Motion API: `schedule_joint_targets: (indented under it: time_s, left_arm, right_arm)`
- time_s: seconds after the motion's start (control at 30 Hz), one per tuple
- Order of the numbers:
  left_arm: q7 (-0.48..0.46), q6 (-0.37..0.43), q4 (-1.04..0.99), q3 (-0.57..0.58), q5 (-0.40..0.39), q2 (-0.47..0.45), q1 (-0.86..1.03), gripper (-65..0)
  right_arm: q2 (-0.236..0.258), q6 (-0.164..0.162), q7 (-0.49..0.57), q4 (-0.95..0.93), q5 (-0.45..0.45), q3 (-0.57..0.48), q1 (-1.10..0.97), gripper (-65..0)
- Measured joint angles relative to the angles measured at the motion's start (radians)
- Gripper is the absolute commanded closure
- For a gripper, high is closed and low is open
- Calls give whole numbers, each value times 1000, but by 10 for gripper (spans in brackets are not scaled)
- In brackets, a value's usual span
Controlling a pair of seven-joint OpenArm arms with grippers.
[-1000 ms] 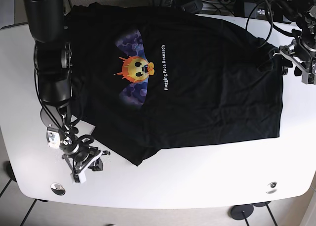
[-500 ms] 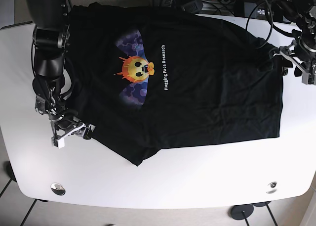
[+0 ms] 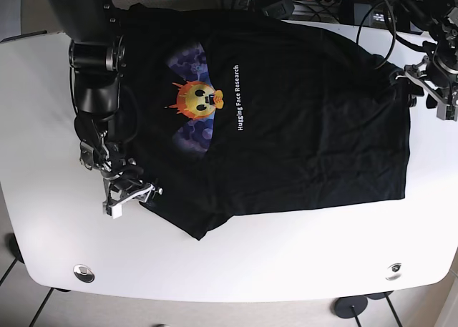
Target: Fold the T-shirt properly
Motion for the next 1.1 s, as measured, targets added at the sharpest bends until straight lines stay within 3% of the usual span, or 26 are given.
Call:
schedule_joint_targets:
  time_s: [0.07,0.13,0.27,0.4,0.6,0.73,0.9,0.97,1.0,1.1]
  left_arm:
    - [0,0,-1,-1,0,0,2,-313]
    - [0,0,-1,-1,-1,0,0,-313]
    - [0,0,-2,-1,0,0,0,-313]
    - [0,0,-2,-1,0,0,0,-313]
    - [0,0,-2,0,0,0,0,-313]
    - [-1,0,-2,0,0,0,0,-313]
    - [-4,0,-10,0,-1,0,0,-313]
    - [-3,0,-50,0,0,0,0,-313]
    - [-3,0,-69,0,2,-1,0,-313]
    - [-4,0,-76,0,1,-1,-2,-313]
  right_arm:
    - [-3,-23,-2,-2,0,0,-1,-19]
    - [-3,-47,-1,-2,0,0,-1,-19]
    - [-3,-55,13,-2,0,-1,0,-16]
    - [3,-50,5,44,-9,-15,14,-14]
    - [6,-43,15,128,-11,-137,75,-17]
    - [8,-27,92,127,-12,-232,113,-19]
    - [-1,-20,106,126,-12,-252,183,-25]
    - [6,-21,111,126,-12,-252,201,-133]
    - [6,-21,112,126,-11,-252,203,-250]
    - [16,-21,109,127,-10,-253,196,-465]
